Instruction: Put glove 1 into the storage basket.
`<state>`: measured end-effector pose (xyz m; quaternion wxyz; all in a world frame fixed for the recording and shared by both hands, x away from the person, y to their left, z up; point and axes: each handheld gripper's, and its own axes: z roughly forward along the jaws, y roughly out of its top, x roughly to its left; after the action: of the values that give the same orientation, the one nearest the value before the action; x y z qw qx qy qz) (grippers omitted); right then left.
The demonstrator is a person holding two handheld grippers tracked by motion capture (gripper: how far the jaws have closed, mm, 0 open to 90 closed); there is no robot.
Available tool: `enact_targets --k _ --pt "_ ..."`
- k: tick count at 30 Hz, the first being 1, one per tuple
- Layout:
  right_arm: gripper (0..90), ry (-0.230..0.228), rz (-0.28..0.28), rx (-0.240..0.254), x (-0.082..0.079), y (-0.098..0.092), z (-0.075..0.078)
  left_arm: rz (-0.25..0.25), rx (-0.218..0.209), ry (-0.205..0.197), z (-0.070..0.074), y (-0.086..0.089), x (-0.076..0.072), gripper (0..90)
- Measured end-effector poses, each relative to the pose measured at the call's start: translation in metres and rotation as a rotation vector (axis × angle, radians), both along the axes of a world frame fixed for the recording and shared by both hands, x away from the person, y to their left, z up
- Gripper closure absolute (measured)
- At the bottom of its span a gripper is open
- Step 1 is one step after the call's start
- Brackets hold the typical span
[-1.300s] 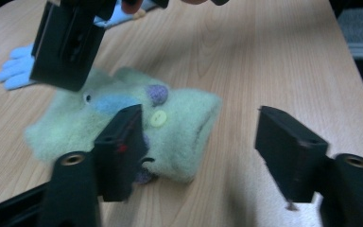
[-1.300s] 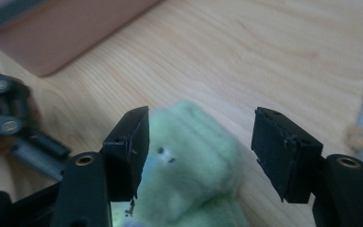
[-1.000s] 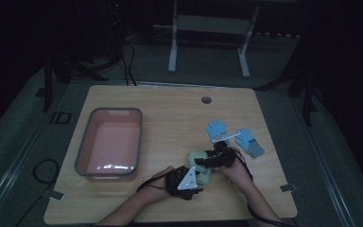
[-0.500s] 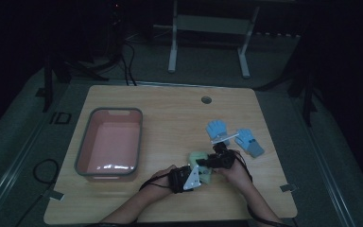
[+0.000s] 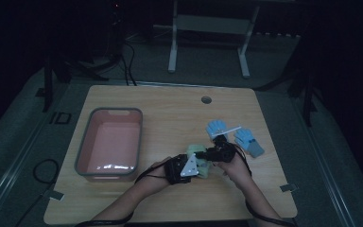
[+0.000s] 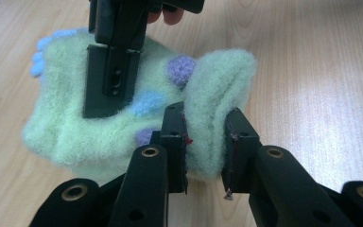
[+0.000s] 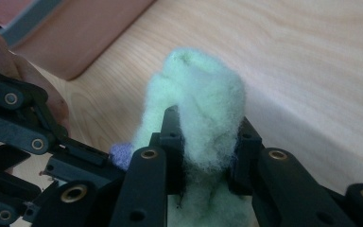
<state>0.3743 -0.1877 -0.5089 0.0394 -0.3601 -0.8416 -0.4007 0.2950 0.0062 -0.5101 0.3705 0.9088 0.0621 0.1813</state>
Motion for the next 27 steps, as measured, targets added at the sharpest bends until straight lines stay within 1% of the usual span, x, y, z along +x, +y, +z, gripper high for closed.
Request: enact_targets --k 2,3,4,6,7,9,11,14,15,17,18,19,23,27 --pt "72.9 -0.014 -0.002 -0.004 0.000 0.003 0.007 0.001 0.007 -0.007 0.007 0.002 0.000 75.0" --pt "72.9 -0.017 0.001 0.002 0.000 0.005 0.010 0.000 0.011 -0.015 0.011 0.004 0.000 75.0" --pt "73.1 -0.021 0.004 0.010 0.000 0.006 0.013 0.000 0.009 -0.012 0.015 0.006 0.000 75.0" --pt "73.1 -0.023 0.010 0.027 0.001 0.008 0.020 0.000 0.017 -0.021 0.023 0.011 0.000 75.0" --pt "73.1 -0.030 0.013 0.033 0.001 0.010 0.023 0.001 0.013 -0.019 0.026 0.014 0.000 75.0" --pt "73.1 -0.042 0.017 0.036 0.001 0.015 0.030 0.005 0.022 -0.030 0.034 0.019 0.001 75.0" --pt "73.1 -0.058 0.022 0.043 0.002 0.021 0.038 0.011 0.024 -0.036 0.040 0.024 0.001 75.0" --pt "73.0 -0.064 0.030 0.055 0.004 0.029 0.046 0.020 0.028 -0.043 0.047 0.031 0.001 75.0" --pt "73.1 -0.065 0.032 0.058 0.005 0.031 0.048 0.022 0.036 -0.047 0.050 0.034 0.001 75.0" --pt "73.1 -0.067 0.038 0.068 0.006 0.037 0.053 0.026 0.040 -0.052 0.055 0.039 0.001 75.0" --pt "73.1 -0.067 0.038 0.068 0.006 0.037 0.053 0.026 0.040 -0.052 0.055 0.039 0.001 75.0" --pt "73.1 -0.073 0.046 0.066 0.008 0.044 0.057 0.033 0.045 -0.056 0.058 0.045 0.001 75.0" --pt "73.1 -0.079 0.058 0.061 0.010 0.057 0.063 0.048 0.057 -0.057 0.063 0.056 0.001 75.0" --pt "73.2 -0.080 0.075 0.066 0.013 0.071 0.067 0.063 0.071 -0.061 0.067 0.067 0.001 75.0"
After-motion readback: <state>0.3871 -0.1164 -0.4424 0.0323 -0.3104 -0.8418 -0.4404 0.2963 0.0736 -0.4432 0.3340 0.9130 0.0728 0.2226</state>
